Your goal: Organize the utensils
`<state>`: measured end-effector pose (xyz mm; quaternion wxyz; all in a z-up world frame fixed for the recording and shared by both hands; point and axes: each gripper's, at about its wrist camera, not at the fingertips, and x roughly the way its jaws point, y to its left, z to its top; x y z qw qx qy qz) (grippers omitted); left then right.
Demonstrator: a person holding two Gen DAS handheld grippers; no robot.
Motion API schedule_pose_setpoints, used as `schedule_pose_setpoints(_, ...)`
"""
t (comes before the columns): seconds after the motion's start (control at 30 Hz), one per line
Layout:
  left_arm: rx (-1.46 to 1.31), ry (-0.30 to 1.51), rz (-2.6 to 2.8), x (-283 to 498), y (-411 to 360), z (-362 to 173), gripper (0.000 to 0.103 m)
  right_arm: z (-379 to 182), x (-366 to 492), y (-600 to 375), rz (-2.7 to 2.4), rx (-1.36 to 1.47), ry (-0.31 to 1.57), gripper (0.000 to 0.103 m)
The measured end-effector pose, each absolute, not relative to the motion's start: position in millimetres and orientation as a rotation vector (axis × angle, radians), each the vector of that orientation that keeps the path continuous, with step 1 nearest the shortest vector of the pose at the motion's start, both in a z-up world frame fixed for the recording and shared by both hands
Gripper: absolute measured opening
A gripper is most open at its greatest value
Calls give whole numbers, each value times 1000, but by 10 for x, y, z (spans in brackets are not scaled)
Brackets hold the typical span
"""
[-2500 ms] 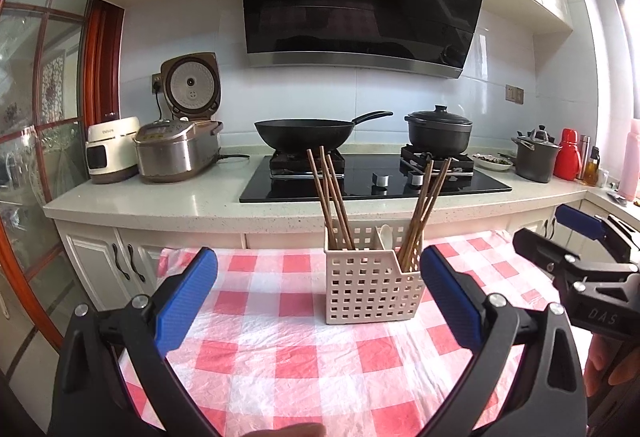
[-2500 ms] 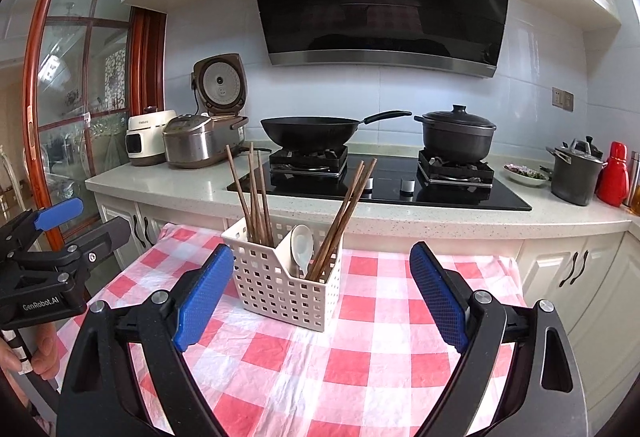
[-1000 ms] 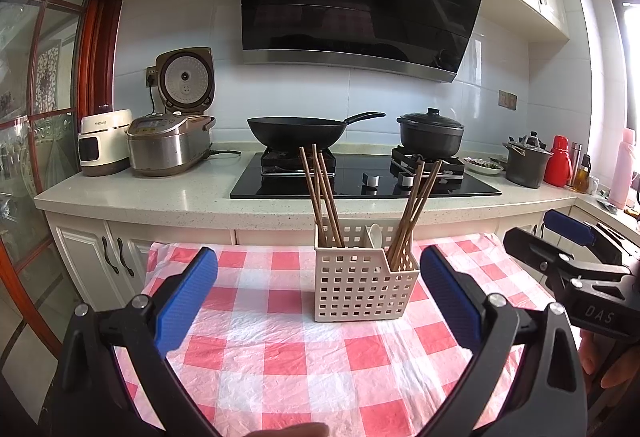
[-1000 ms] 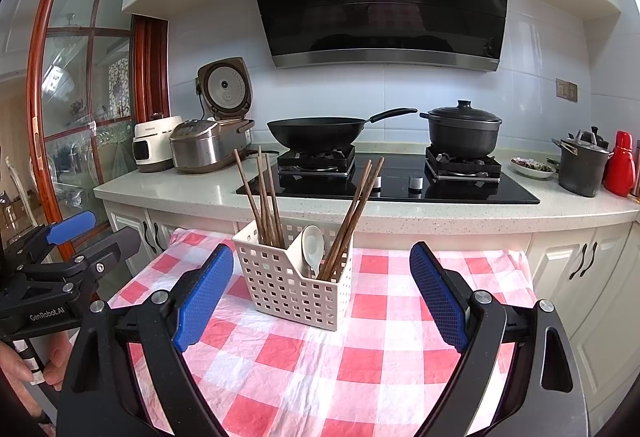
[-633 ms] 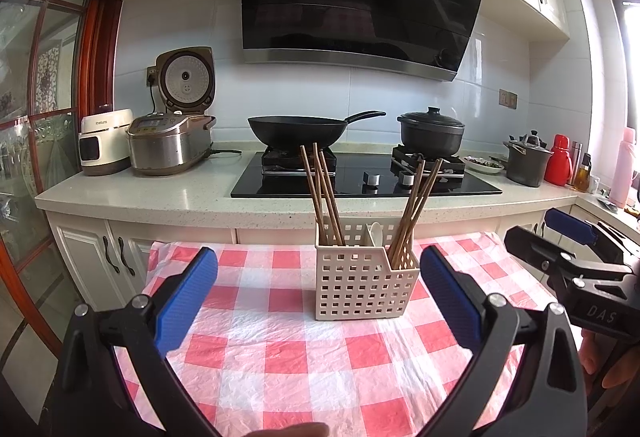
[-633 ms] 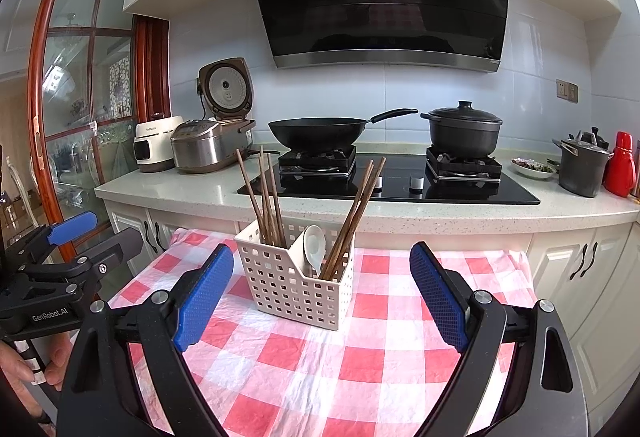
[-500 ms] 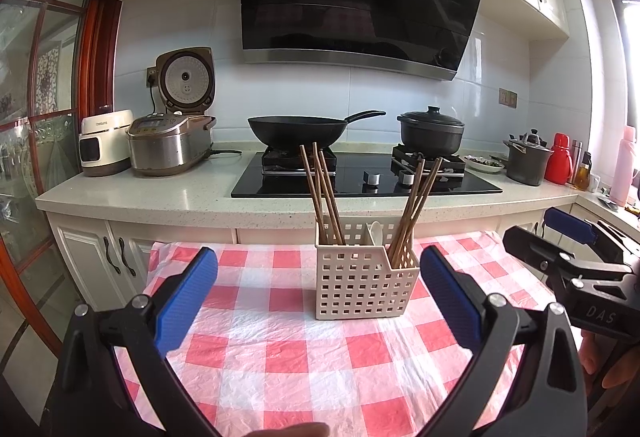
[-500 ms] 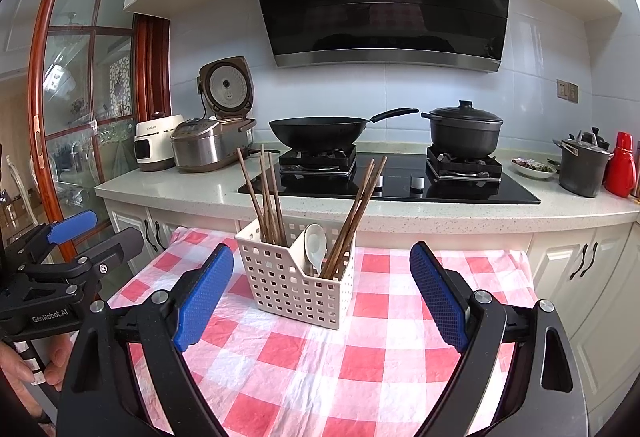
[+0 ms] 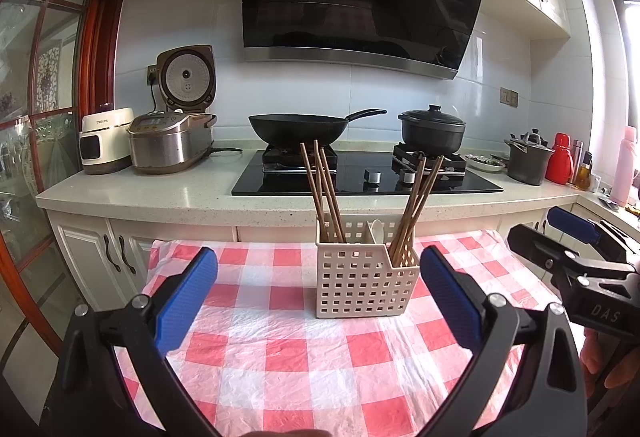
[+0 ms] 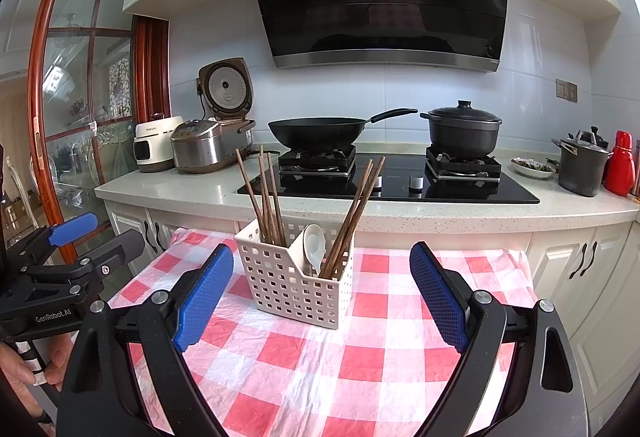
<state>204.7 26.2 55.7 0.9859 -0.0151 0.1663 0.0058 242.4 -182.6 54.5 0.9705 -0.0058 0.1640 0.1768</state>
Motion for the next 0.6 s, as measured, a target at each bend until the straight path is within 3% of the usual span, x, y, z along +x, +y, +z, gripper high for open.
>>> schedule_pose_setpoints(0.6,-78,354,-10,2088,320,511,98,527,2410,-1823,359,-17,331,85)
